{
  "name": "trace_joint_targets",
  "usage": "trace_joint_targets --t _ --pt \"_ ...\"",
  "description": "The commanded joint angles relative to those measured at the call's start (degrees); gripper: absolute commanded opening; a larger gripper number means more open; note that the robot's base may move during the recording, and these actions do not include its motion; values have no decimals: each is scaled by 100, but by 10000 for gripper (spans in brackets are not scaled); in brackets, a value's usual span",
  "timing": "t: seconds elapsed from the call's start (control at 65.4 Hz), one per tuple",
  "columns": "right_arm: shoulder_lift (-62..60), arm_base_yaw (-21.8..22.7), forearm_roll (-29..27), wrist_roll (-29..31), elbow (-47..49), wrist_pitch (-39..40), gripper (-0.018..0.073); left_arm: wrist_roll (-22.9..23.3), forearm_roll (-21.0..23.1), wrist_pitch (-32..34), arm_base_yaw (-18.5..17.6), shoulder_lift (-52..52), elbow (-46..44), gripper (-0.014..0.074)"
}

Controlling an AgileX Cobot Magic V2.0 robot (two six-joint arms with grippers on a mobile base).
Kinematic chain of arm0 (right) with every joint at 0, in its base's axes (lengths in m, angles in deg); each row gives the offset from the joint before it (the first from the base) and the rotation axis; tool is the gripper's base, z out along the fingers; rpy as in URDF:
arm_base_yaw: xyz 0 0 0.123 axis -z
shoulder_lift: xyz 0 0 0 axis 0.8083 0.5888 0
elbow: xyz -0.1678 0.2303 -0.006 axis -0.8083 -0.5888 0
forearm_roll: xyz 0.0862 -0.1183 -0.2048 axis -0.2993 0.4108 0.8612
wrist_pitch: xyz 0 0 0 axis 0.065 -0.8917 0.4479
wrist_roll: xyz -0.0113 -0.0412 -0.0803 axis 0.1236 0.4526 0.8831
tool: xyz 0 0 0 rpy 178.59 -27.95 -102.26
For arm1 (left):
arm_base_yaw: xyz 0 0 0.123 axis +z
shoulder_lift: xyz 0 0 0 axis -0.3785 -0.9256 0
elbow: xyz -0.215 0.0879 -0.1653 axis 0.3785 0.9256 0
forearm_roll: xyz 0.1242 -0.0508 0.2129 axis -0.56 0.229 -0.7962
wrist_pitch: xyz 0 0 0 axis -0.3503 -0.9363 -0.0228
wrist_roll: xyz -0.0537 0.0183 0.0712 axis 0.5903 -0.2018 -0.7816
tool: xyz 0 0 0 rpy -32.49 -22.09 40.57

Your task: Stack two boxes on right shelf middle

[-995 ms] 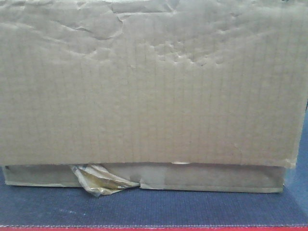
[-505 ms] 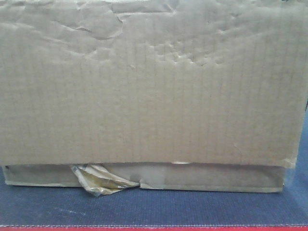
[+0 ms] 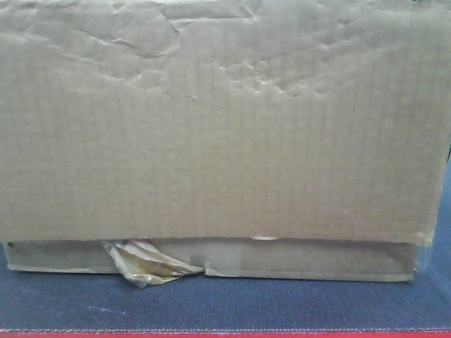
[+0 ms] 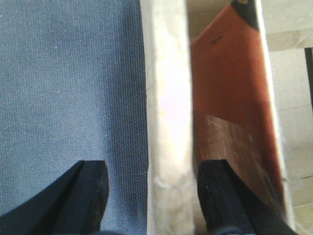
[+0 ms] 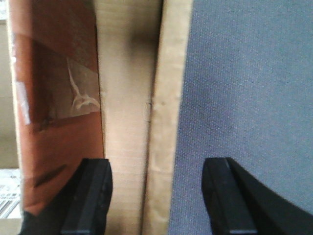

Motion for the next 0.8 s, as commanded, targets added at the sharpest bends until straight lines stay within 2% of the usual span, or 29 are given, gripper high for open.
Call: trace_joint_targets --t 0.0,0.168,0.23,0.291,0.383,0.505,0.627,0.78 --pt "-31 4 29 -98 -22 41 295 0 -26 16 23 89 -7 318" --pt "-31 4 29 -128 -22 41 295 0 -25 16 23 89 -7 318" --pt "-31 4 29 -128 -22 41 268 0 -25 16 23 89 -7 318" --pt "-31 4 29 -128 -22 41 209 0 -25 16 23 89 -7 318" --pt "-31 4 29 -128 -22 41 64 157 -25 16 23 89 -7 294" --pt "-7 4 76 -288 -22 41 -165 345 -25 69 23 89 15 155" --pt "-7 4 114 -383 -11 41 -150 345 -78 144 23 89 -10 -113" --pt "-30 4 136 -383 -11 41 -150 345 -299 204 23 181 -22 -111"
